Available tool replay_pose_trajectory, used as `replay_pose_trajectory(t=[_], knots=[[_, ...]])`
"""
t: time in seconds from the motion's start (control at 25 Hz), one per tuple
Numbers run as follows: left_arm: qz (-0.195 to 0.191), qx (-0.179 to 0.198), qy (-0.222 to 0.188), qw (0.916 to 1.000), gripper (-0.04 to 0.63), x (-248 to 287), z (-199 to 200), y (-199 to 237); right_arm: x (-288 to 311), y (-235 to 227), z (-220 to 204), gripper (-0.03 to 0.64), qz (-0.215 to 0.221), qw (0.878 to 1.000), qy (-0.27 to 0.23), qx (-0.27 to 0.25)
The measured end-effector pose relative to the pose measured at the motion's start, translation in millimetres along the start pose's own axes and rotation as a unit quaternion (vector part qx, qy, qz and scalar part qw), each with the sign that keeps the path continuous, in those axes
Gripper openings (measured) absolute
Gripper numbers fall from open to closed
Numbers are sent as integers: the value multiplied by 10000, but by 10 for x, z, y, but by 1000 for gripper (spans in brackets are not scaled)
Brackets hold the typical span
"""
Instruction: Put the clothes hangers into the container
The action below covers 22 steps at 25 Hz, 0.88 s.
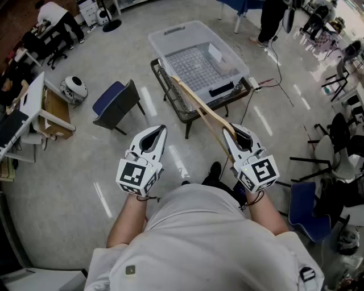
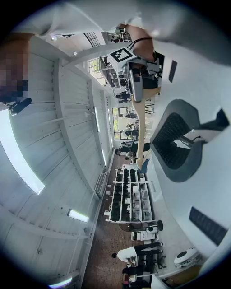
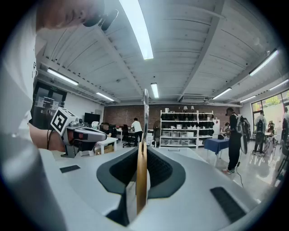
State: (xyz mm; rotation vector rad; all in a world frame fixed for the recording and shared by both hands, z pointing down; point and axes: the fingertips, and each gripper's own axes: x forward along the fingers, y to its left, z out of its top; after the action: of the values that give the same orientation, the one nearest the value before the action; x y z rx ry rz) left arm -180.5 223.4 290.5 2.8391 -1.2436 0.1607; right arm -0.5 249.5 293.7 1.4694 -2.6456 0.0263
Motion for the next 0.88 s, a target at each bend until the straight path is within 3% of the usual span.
replay_pose_trajectory(t=[0.52,0.88], knots=[[-9,-75,21,10000,17,276,15,-45,55,-246,-19,64,34,10000,55,57],[43,-131,30,9999,17,694,8,-94,108,-679,-99,66,44,9998,90,166]])
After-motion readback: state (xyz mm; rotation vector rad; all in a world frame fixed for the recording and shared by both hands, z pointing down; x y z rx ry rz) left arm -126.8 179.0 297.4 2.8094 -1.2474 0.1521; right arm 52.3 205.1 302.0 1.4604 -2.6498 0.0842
